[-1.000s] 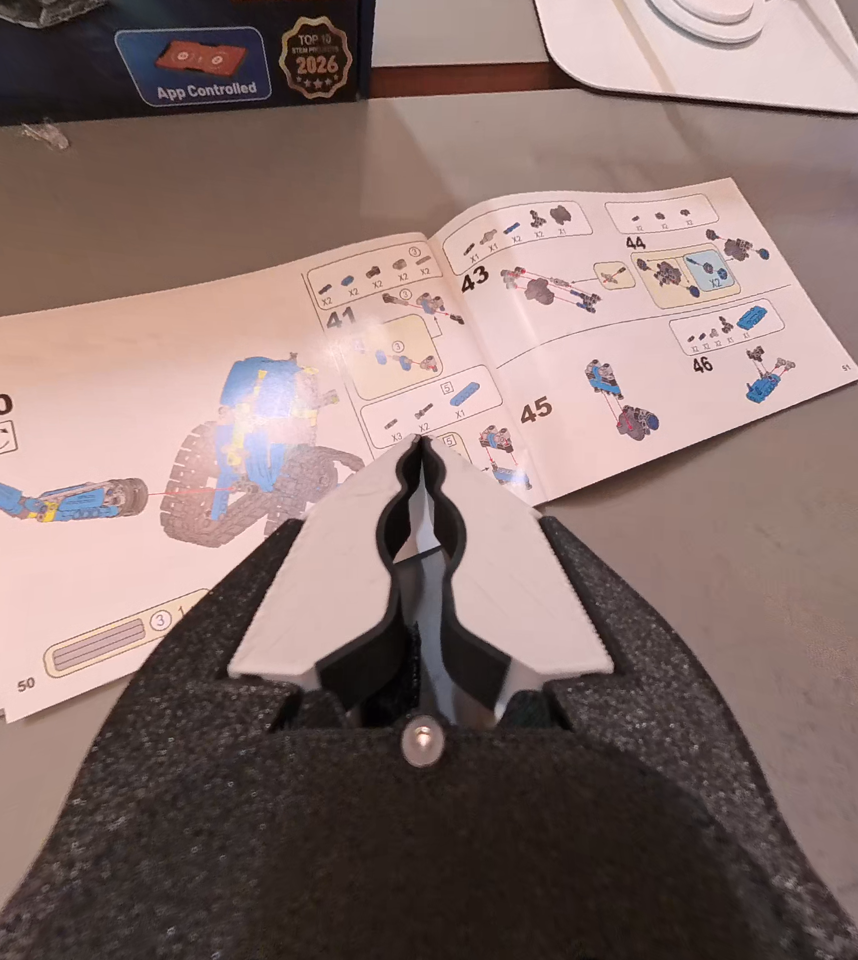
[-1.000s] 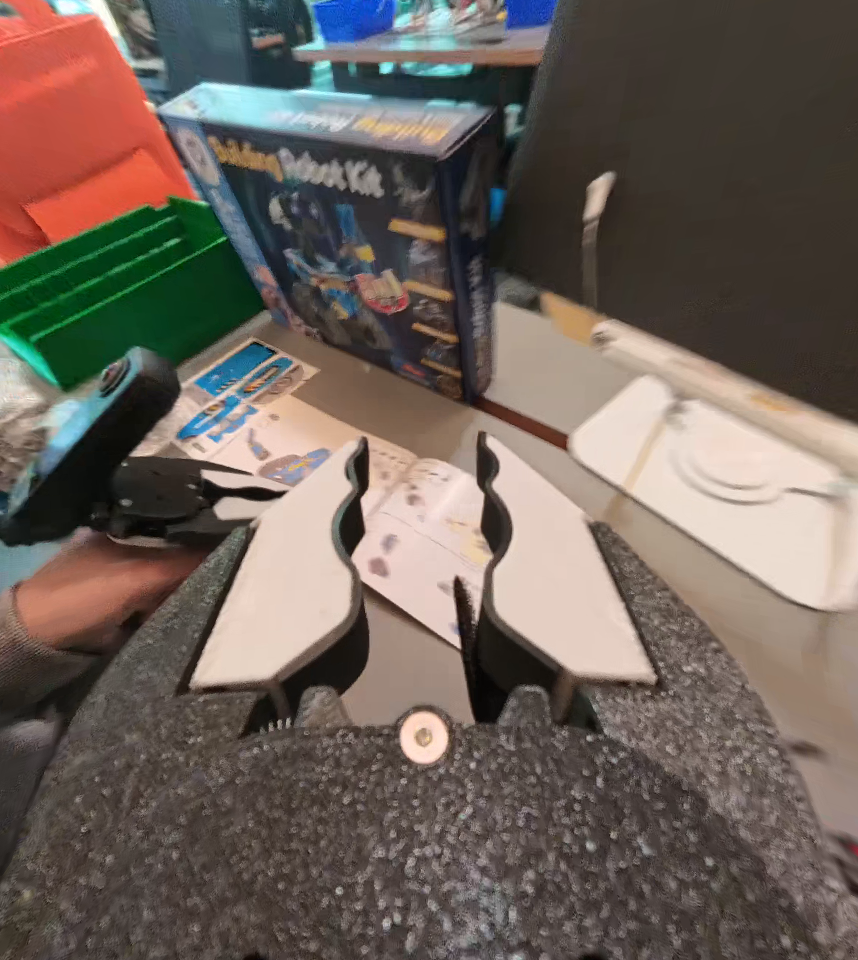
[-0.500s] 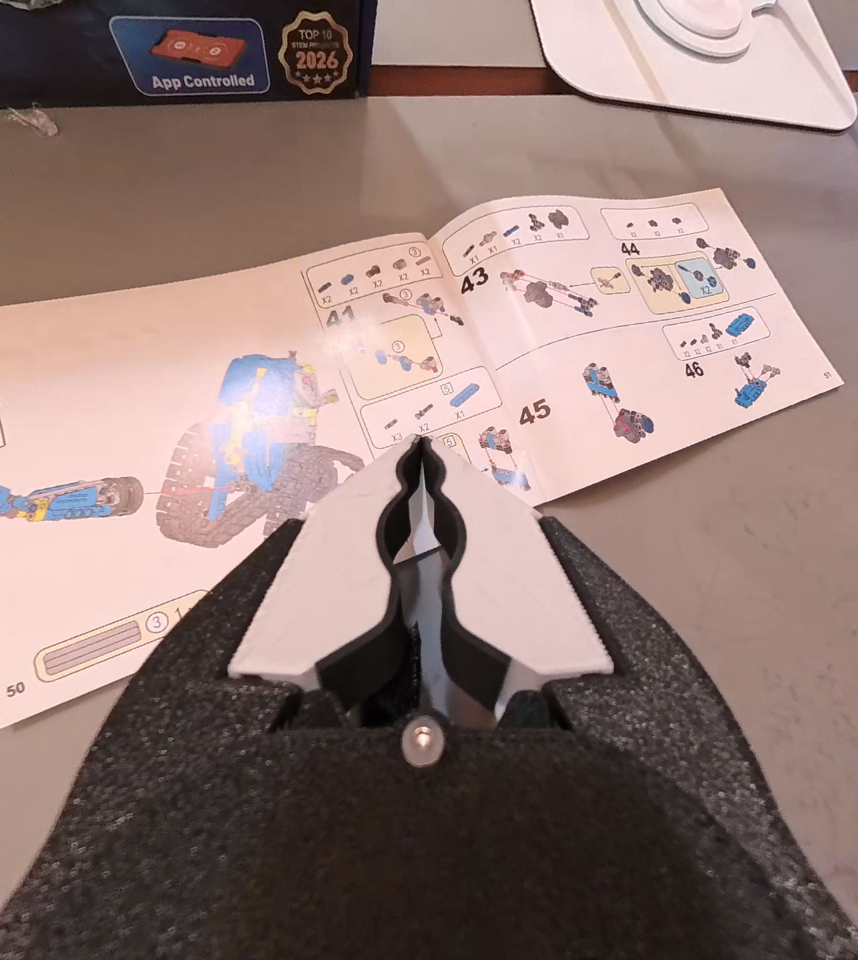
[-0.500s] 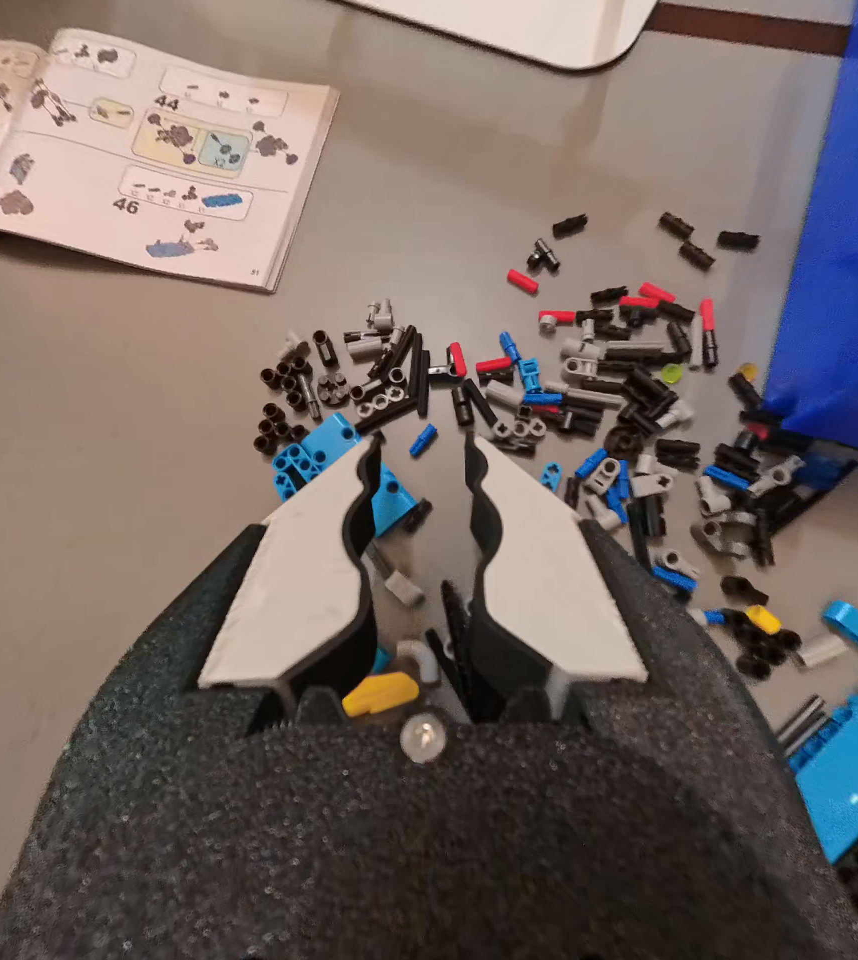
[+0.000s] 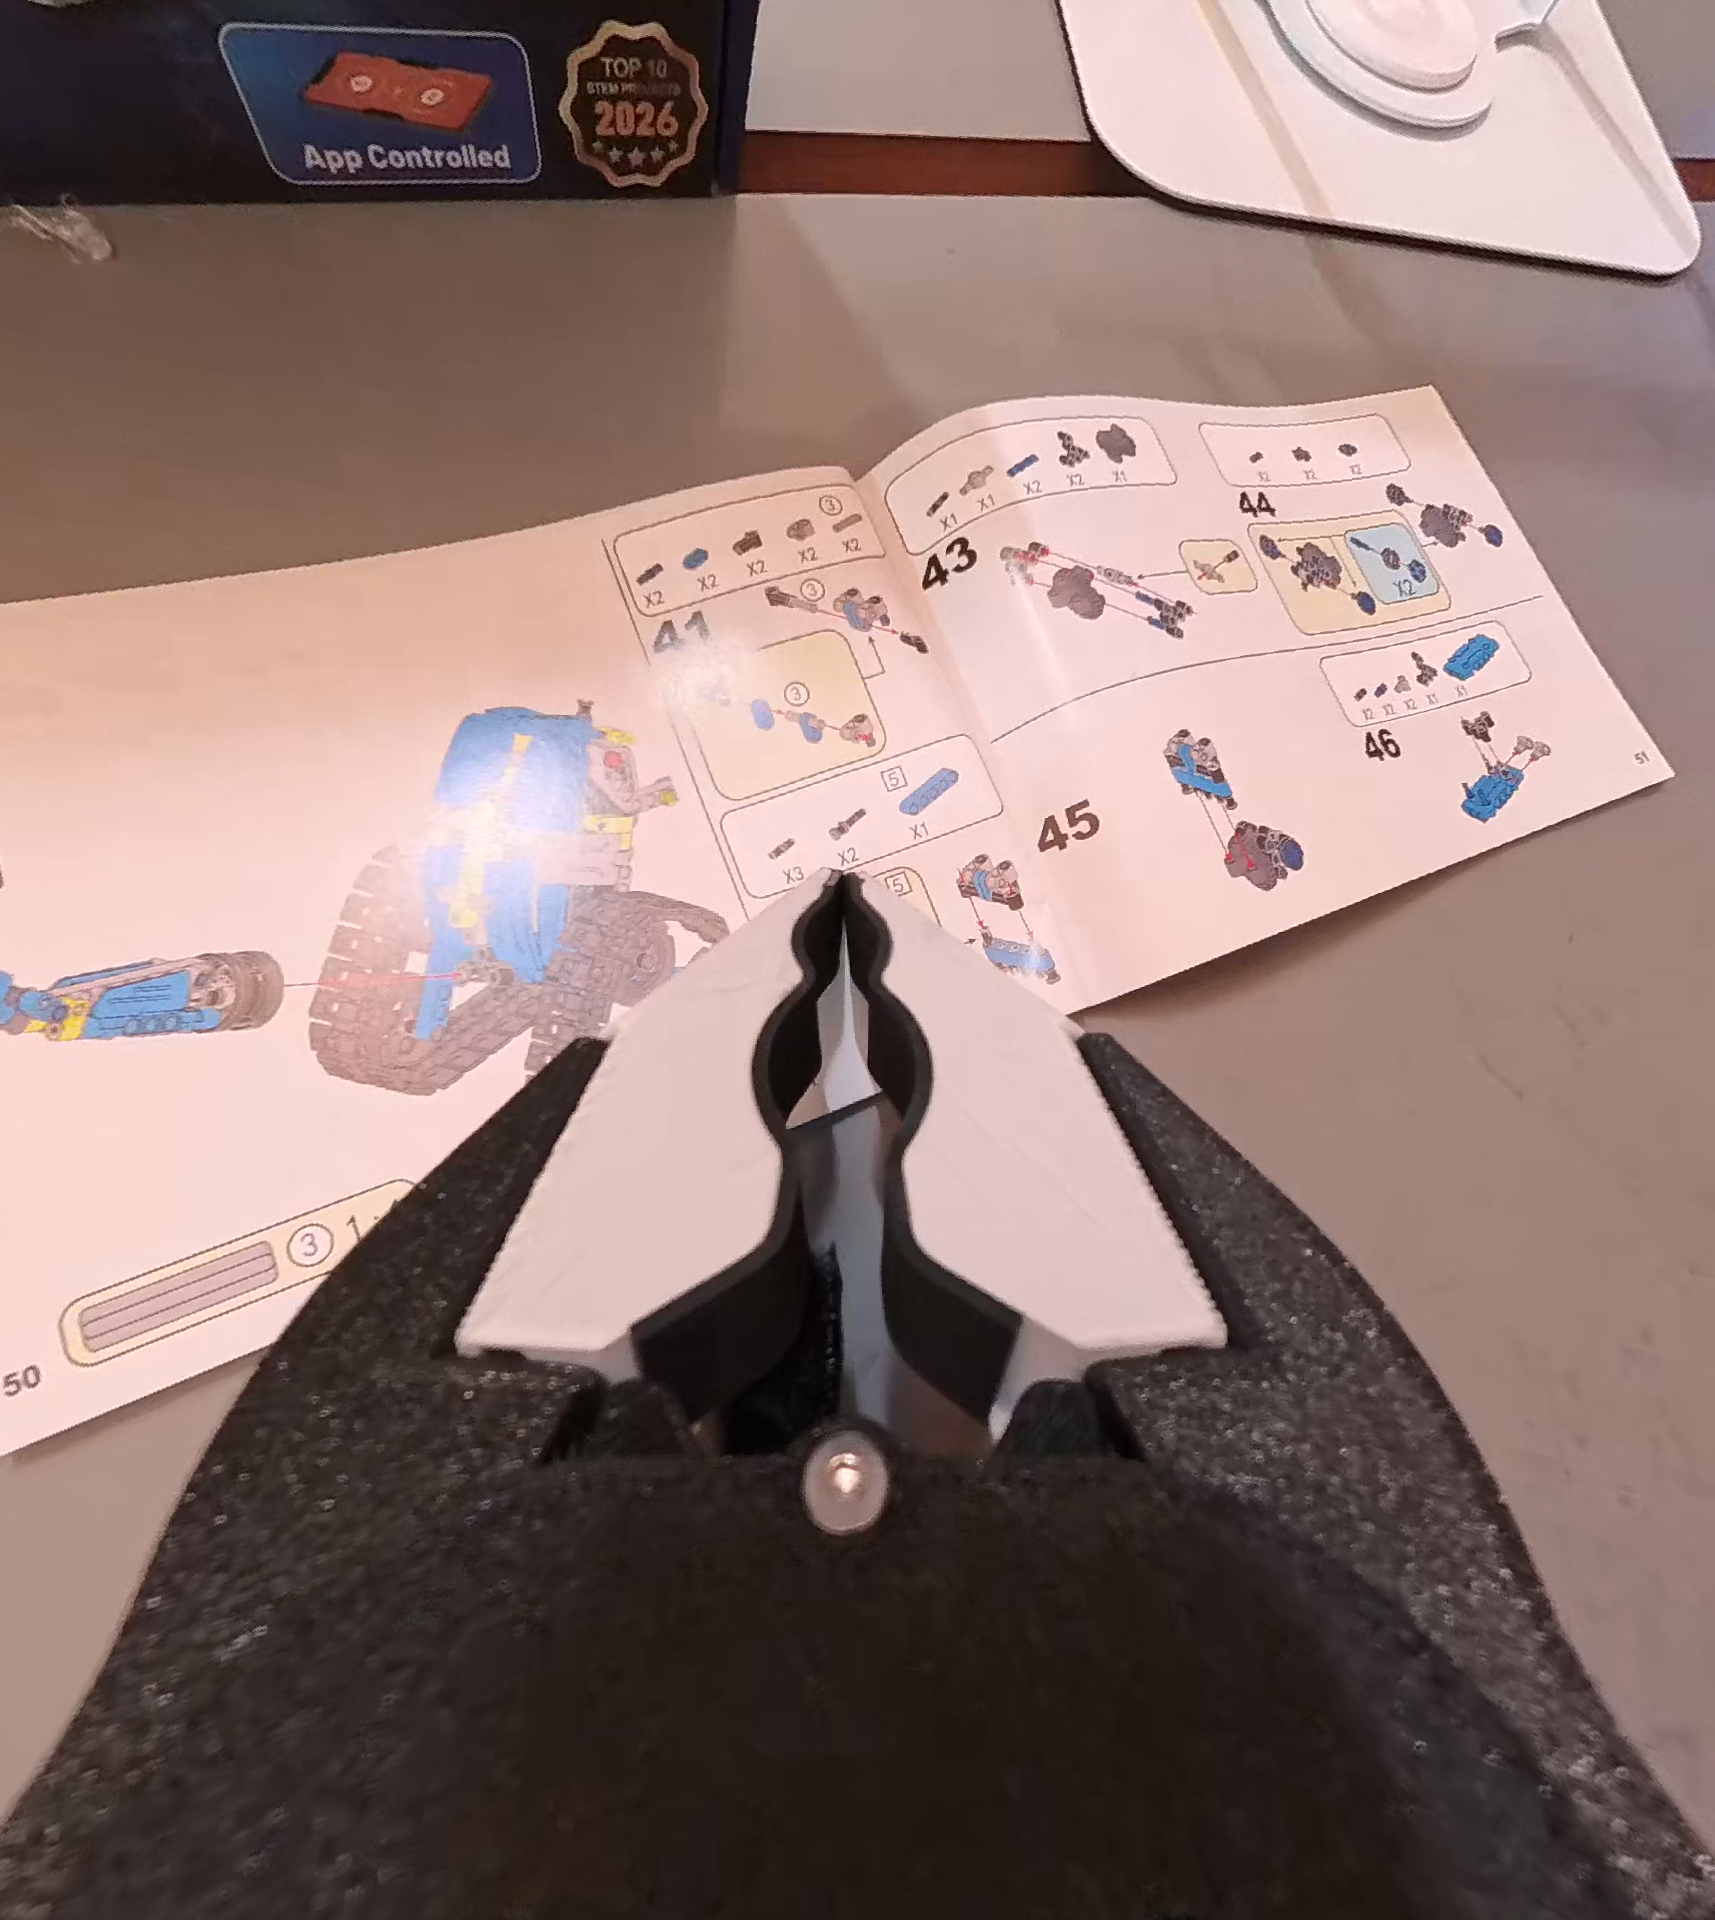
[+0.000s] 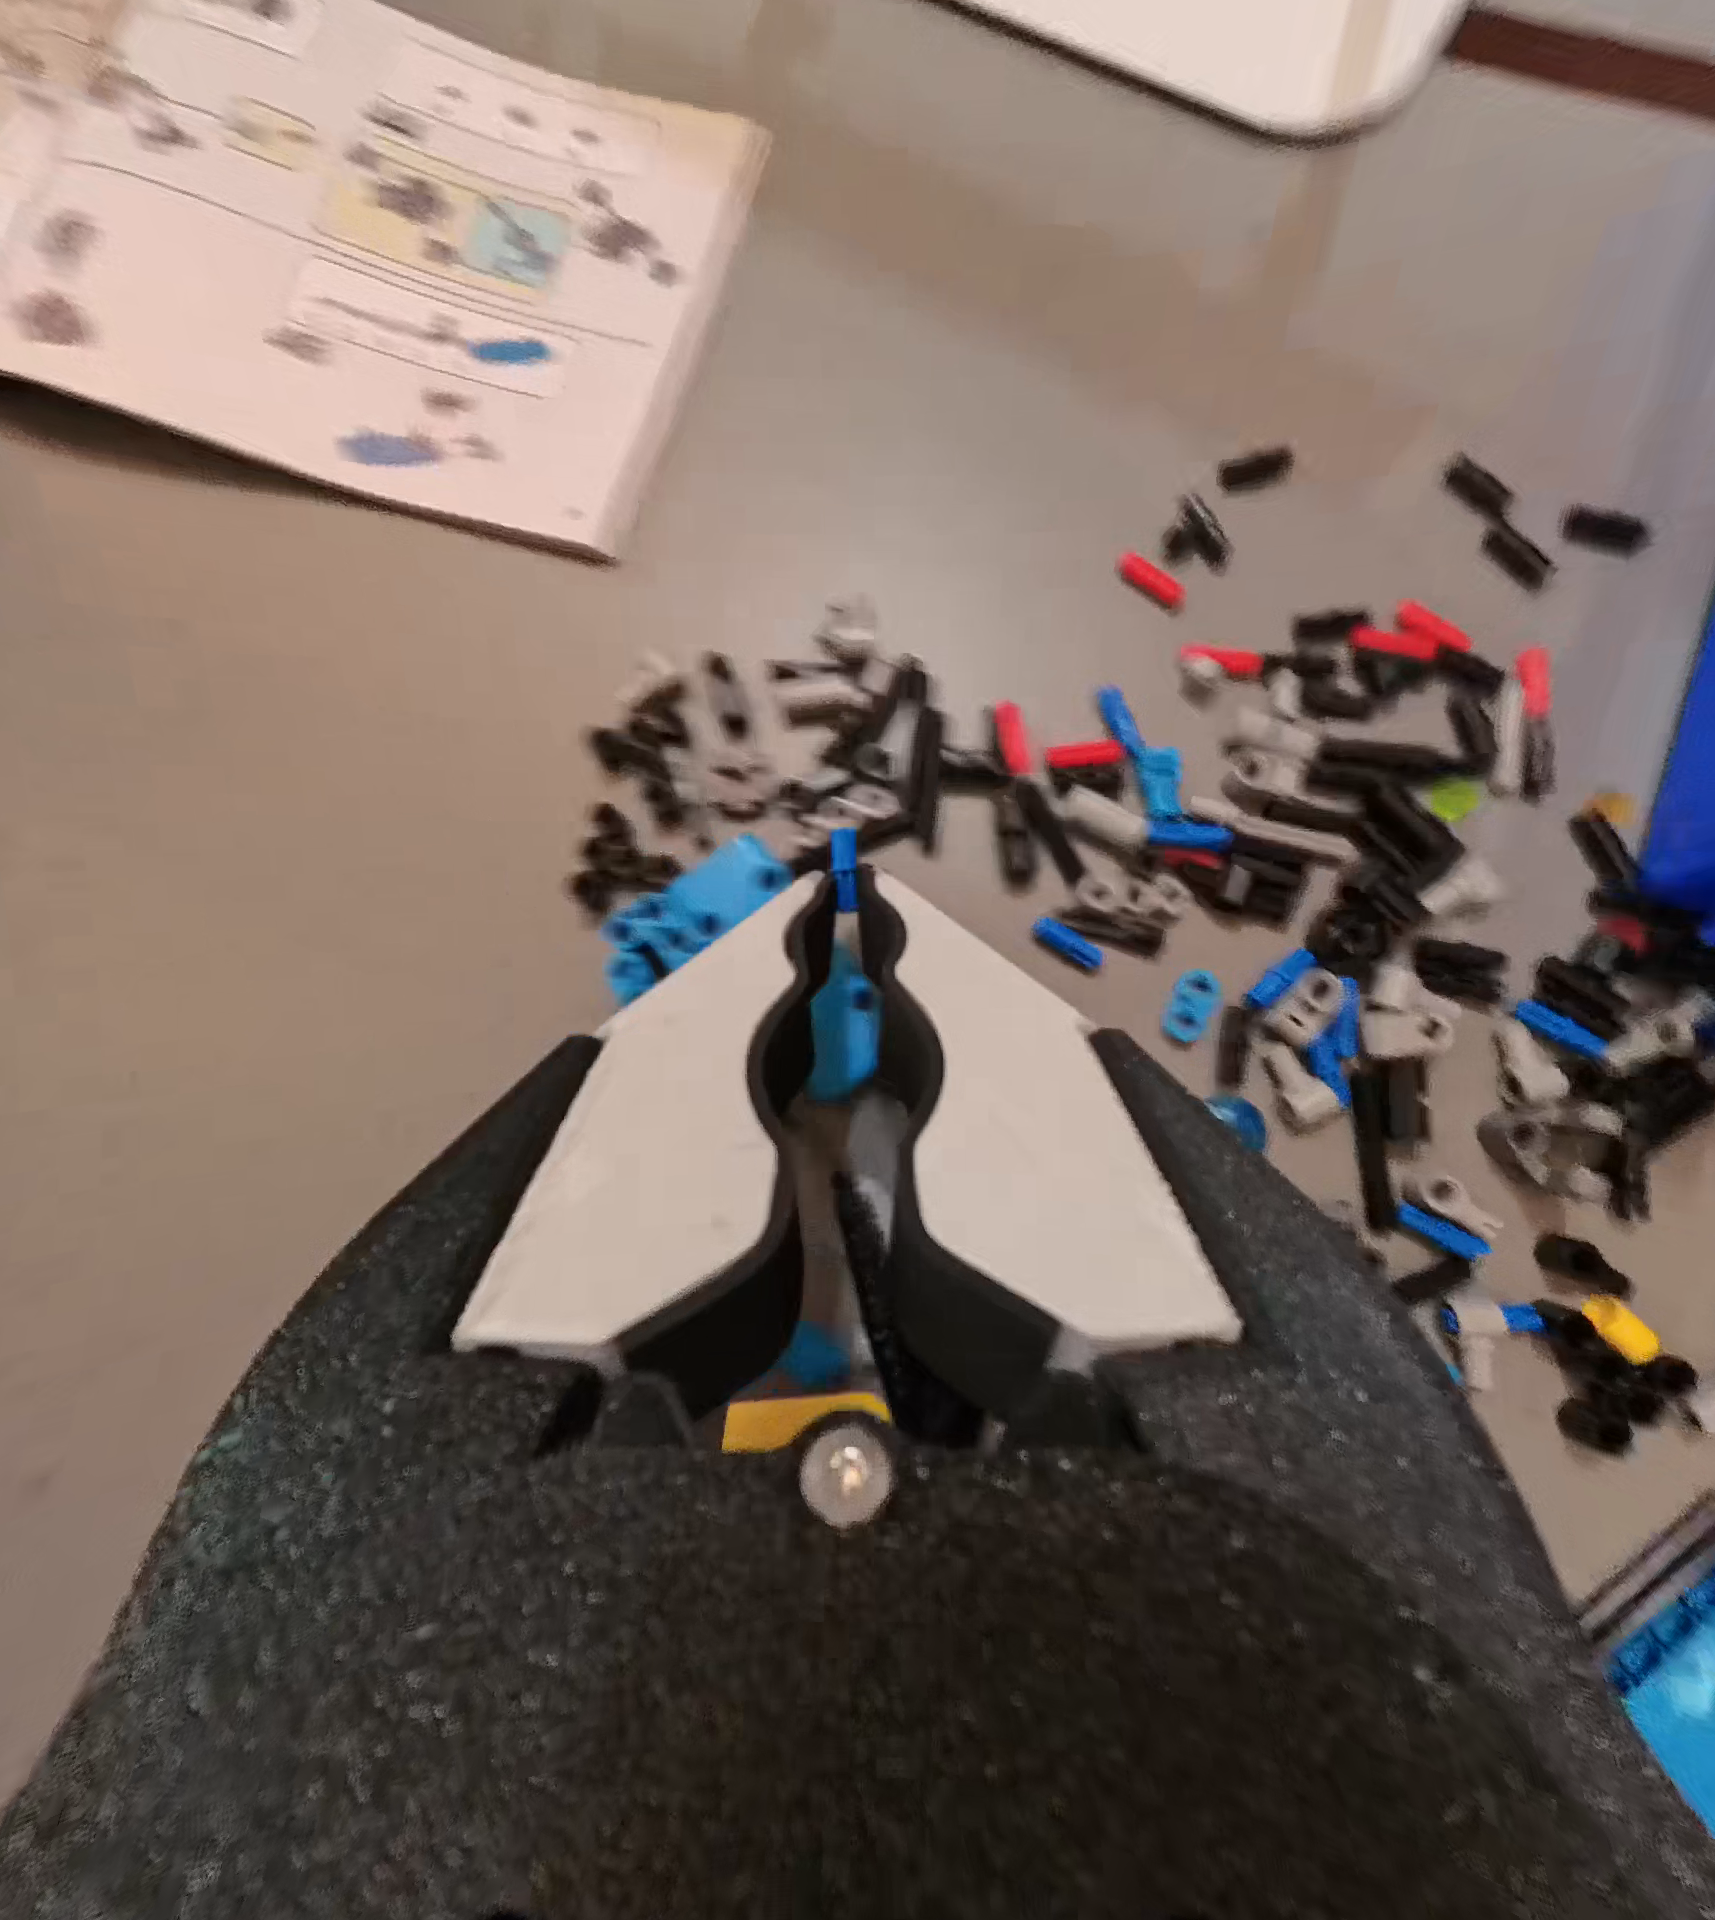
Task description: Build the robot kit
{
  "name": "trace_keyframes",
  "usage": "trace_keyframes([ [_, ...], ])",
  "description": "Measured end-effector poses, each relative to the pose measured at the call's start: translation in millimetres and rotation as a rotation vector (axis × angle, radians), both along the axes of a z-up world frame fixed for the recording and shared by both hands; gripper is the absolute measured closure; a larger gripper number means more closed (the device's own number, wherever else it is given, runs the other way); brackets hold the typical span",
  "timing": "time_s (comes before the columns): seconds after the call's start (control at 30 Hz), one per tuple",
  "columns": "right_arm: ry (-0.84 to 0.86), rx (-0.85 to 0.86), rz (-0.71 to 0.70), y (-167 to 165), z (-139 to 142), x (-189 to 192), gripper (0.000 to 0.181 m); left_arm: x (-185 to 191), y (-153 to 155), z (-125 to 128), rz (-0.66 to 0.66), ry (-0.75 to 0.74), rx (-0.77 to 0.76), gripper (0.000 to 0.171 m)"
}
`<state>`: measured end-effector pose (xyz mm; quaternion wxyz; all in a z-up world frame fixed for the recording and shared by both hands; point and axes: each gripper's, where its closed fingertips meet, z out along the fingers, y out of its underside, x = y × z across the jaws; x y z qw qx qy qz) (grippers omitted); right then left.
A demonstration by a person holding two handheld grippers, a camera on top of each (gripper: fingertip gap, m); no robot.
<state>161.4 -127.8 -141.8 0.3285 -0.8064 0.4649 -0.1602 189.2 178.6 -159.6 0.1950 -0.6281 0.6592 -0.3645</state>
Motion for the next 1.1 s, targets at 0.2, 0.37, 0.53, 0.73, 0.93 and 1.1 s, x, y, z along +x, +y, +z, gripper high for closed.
trace_keyframes([
  [0.2,0.027,0.062,0.443,134,9,-75,0.177,0,0,0,0.000,-0.001,0.003,0.171],
  [0.37,0.063,0.039,0.498,155,-13,-87,0.177,0,0,0,0.000,0.000,-0.004,0.171],
  [0.53,0.080,0.015,0.477,150,-22,-84,0.175,0,0,0,0.000,-0.001,0.003,0.171],
  [0.73,0.049,0.064,0.317,94,10,-60,0.156,0,0,0,0.000,0.002,-0.018,0.171],
  [0.93,0.038,-0.021,-0.086,-37,-2,0,0.163,0,0,0,0.000,-0.002,0.012,0.171],
  [1.1,0.023,-0.048,-0.113,-47,-15,8,0.162,0,0,0,0.001,0.001,-0.012,0.171],
])
